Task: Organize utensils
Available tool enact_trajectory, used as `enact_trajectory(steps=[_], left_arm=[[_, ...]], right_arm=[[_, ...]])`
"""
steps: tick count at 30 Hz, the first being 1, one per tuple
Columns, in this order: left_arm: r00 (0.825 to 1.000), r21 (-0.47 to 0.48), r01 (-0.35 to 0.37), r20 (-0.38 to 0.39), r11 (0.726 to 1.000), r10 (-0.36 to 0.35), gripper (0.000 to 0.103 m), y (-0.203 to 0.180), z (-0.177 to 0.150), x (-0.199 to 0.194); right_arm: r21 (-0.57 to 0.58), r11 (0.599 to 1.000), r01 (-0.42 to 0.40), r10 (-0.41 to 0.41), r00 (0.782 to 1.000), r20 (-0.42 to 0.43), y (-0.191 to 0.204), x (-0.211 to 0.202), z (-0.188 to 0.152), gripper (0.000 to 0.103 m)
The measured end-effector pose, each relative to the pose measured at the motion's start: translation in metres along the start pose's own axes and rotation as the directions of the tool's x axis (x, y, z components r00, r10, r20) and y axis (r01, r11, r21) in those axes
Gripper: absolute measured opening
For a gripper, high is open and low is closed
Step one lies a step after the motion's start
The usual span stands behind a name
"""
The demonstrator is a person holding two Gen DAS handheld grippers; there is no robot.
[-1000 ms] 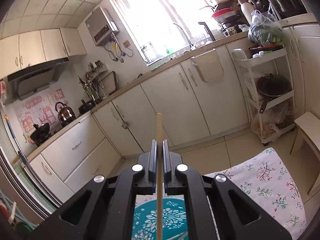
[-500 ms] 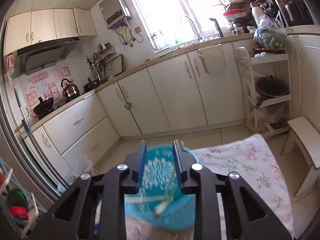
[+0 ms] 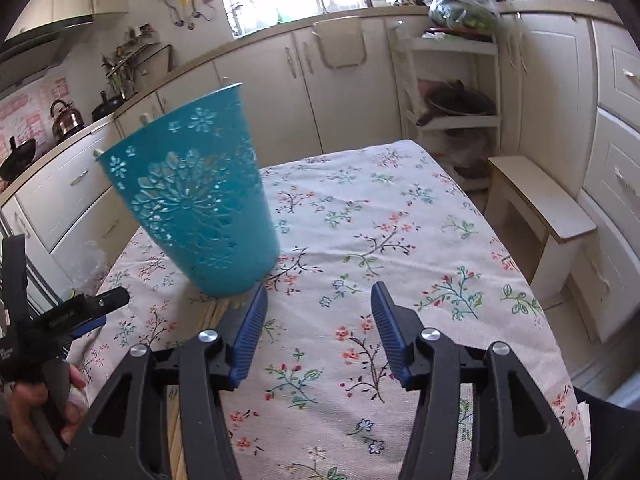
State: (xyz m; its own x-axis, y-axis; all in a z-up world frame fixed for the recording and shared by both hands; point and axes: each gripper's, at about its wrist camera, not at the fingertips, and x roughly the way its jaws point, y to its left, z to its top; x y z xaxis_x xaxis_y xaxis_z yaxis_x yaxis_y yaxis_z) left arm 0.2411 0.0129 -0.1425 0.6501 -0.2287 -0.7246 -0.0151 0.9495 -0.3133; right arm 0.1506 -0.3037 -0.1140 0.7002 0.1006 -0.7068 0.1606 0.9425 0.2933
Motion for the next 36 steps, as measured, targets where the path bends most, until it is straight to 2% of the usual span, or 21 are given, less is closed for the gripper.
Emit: enact_trajectory(steps=[2, 7, 13, 22, 26, 36], left_arm=[[1.0, 0.017, -0.016, -0.005, 1.0, 0.016, 0.091, -0.003, 0.001, -0.001], [0.999, 0.088, -0.046, 0.011, 0.995, 0.045, 0.094, -0.007, -0.004, -0.012], [0.999, 0.058, -0.045, -0.004, 0.997, 0.045, 0.095, 0.0, -0.01, -0.013], [0.998, 0.096, -0.052, -0.025, 0.994, 0.054, 0.095, -0.006, -0.012, -0.009], [0.998, 0.094, -0.053, -0.035, 0.994, 0.056, 0.095, -0.005, -0.012, -0.008], [0.995, 0.113, -0.083, -0.042, 0.99, 0.088, 0.095, -0.008, -0.013, -0.005]], right_arm=[[0.011, 1.0, 0.009, -0.009, 1.0, -0.009, -0.002, 0.002, 0.0, 0.068], [0.042, 0.999, 0.002, 0.0, 0.999, -0.049, -0.006, 0.005, -0.006, 0.068], [0.029, 1.0, 0.006, -0.004, 0.998, -0.068, -0.005, 0.007, -0.008, 0.073], [0.034, 0.999, 0.027, -0.024, 0.996, -0.089, -0.005, 0.013, -0.004, 0.074], [0.059, 0.997, 0.049, -0.045, 0.996, -0.078, -0.01, 0.016, -0.001, 0.078], [0.038, 0.999, 0.027, -0.023, 0.994, -0.106, -0.007, 0.02, -0.005, 0.081]])
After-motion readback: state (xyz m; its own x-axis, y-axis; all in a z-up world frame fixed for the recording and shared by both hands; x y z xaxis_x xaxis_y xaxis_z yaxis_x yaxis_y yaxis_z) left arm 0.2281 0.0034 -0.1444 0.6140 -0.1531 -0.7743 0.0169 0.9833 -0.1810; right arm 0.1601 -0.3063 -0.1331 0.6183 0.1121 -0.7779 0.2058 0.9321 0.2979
